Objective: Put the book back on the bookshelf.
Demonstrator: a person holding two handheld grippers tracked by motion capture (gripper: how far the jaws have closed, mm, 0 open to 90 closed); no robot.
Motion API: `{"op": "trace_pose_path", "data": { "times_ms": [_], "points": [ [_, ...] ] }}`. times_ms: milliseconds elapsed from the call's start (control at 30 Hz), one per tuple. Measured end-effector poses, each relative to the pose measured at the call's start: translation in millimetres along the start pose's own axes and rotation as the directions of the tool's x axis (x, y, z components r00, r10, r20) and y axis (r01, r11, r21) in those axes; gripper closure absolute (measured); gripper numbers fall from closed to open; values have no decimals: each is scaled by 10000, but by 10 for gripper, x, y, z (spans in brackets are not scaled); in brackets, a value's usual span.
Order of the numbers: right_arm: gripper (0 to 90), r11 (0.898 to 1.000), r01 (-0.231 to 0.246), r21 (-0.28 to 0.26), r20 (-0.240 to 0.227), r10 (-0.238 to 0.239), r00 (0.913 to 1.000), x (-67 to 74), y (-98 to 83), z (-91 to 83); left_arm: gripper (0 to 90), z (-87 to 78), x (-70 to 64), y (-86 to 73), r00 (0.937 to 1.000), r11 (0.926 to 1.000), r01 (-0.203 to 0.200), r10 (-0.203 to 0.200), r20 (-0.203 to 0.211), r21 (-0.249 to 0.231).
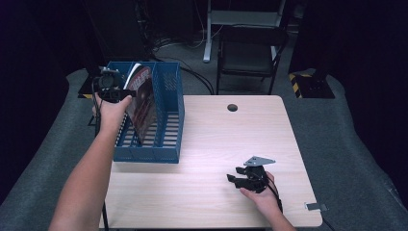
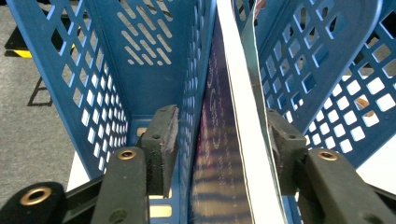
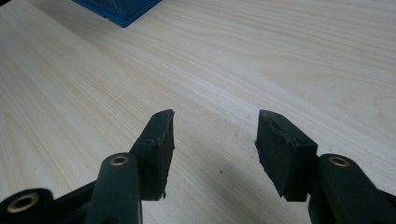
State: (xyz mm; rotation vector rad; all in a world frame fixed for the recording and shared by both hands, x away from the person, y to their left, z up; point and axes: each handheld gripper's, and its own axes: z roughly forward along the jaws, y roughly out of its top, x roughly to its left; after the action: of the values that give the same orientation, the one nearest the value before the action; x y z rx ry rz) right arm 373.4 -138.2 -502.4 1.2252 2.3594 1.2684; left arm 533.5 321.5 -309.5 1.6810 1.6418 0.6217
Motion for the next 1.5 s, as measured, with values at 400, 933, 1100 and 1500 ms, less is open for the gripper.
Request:
{"op": "trace_pose_path", "data": {
  "times_ms": [400,933,1100,1500],
  "points": [
    [464,10000,-39,41,-13,39,10000,0,-3,14,495,-98,3,-2,9997,9994,-173,178,167,-292],
    [464,9999,-30,149,-62,31,10000,-10,14,67,486,-308,42,-1,9975,9985,-252,283,641,-486],
    [463,9999,-28,105,-82,29,10000,-7,23,69,486,-392,29,12,9963,9979,-273,320,797,-595],
    [463,10000,4,73,-161,-3,9999,5,34,60,487,-639,-34,9,9880,9958,-569,665,1393,-717]
  ]
}}
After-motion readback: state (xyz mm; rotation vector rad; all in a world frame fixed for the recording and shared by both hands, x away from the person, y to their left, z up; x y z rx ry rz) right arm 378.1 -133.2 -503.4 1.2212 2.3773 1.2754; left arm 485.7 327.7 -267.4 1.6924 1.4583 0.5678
